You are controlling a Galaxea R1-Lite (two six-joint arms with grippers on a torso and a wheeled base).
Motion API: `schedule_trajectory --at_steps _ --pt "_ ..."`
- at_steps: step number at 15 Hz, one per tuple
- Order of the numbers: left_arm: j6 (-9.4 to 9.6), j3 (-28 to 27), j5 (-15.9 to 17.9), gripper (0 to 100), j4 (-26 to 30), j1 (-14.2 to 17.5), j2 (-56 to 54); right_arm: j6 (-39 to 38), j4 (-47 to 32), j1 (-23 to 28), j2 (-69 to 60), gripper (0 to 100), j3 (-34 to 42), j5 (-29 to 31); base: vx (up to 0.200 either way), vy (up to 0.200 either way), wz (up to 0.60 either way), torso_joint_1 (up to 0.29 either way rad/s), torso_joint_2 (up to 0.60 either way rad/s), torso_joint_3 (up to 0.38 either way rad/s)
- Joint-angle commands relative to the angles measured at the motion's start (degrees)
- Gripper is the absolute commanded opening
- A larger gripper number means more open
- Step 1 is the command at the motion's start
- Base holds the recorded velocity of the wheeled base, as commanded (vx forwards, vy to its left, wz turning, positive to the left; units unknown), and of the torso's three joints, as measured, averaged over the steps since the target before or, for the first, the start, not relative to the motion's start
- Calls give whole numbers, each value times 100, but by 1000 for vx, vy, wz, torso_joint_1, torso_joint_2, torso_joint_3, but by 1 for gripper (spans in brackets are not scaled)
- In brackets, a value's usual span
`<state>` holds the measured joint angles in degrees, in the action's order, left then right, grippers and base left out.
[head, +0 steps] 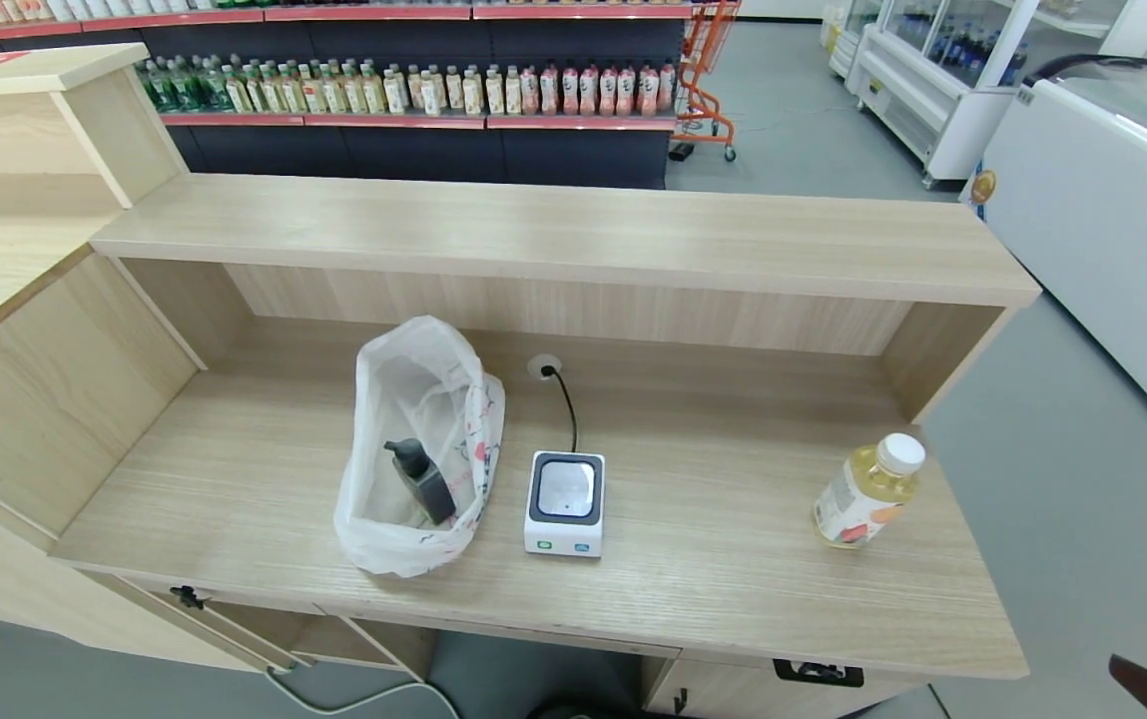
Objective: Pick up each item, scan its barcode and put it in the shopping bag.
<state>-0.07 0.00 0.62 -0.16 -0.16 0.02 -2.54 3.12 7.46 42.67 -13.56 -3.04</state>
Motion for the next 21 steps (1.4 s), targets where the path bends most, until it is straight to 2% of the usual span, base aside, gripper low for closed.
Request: schedule_trajectory --at_steps 1,4,7,8,12,18,21 --pt "-1 0 -1 100 -2 -2 -2 -151 1033 186 1411 100 2 -13 0 0 0 0 0 0" --pt "-1 0 -1 100 -2 -2 6 -116 2571 230 2659 100 389 -22 0 0 0 0 0 0" --pt "-1 0 -1 100 -2 -2 6 -89 3564 212 3705 100 424 -22 0 0 0 0 0 0" --pt "-1 0 -1 100 -2 -2 -2 -89 3599 212 3731 100 424 -22 0 0 0 0 0 0" --pt "-1 0 -1 100 -2 -2 6 157 5049 -78 5085 100 450 -22 0 0 0 0 0 0" --pt "-1 0 -1 100 -2 -2 6 218 5928 -509 5964 100 169 -22 0 0 0 0 0 0" --pt "-1 0 -1 100 -2 -2 -2 588 6165 -632 6183 100 2 -22 0 0 0 0 0 0"
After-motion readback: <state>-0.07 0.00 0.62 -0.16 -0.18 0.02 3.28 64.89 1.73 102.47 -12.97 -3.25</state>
